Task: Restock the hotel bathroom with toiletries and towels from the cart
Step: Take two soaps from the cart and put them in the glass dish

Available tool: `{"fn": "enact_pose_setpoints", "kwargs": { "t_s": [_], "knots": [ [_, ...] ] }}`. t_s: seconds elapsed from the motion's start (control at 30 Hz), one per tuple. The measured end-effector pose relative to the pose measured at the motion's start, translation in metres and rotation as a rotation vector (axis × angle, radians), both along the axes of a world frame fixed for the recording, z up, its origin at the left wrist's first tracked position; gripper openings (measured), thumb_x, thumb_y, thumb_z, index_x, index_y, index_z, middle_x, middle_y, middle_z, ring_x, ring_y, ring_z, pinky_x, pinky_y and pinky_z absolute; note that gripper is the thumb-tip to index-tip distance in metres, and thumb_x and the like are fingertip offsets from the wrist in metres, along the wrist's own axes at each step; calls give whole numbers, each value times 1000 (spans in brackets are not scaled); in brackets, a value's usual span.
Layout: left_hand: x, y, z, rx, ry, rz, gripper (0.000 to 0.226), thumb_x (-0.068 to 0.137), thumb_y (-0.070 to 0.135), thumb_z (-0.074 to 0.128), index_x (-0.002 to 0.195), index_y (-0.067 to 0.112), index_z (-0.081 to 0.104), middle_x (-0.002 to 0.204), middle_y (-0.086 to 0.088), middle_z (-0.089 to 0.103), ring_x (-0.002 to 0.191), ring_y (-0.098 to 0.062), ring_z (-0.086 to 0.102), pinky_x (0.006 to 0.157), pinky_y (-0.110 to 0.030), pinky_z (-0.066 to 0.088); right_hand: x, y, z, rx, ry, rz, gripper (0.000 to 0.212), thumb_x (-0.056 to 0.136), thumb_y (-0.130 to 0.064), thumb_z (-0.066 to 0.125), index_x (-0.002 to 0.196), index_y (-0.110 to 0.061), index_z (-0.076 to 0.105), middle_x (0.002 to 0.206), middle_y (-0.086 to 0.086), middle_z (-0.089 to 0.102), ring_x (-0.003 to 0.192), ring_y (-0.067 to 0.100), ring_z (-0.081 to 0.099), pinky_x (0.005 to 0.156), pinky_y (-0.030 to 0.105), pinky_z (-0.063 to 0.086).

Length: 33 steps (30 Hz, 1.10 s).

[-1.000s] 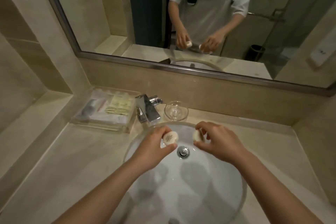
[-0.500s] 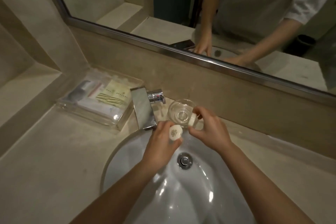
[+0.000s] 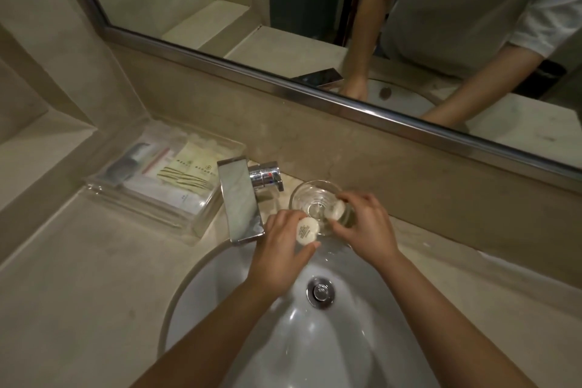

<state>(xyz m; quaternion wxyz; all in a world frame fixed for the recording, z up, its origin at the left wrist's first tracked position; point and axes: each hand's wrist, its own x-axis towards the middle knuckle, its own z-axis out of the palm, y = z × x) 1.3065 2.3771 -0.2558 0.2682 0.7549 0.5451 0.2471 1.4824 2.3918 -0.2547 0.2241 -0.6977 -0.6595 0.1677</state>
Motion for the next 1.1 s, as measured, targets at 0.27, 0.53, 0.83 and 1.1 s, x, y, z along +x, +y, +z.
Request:
{"fn": "enact_pose_setpoints", "kwargs": {
  "t_s": [0.27,0.53,0.83,1.1],
  "knots": [
    [13,13,3,52,75,39,41,81,36,63,118,22,51,115,5,51,111,-15,39,83,-17,17,-5,4,-4,-29,-14,-26,50,68,-27,75,115,-16,60,117,1,62,111,25,46,90,34,35],
    [14,19,-2,83,45,78,43,80,43,65,117,23,58,111,3,53,107,-16,42,88,-23,23,-8,-6,6,3,64,58,40,77,-24,70,117,-23,61,113,-7,60,114,16,43,85,21,22],
    [21,22,14,-410,-664,162,21,95,16,46,81,23,60,68,12,59,65,2,52,60,-13,39,-9,-15,19,-25,306,165,59,77,-22,73,130,-32,49,123,-14,55,118,7,42,105,35,31],
    [21,26,17,-798,-788,292,36,98,30,35,81,11,60,61,-4,53,46,-6,46,42,-18,30,-15,-8,20,30,251,247,51,75,-28,76,123,-22,58,115,-23,53,113,6,42,102,30,30]
  ]
}}
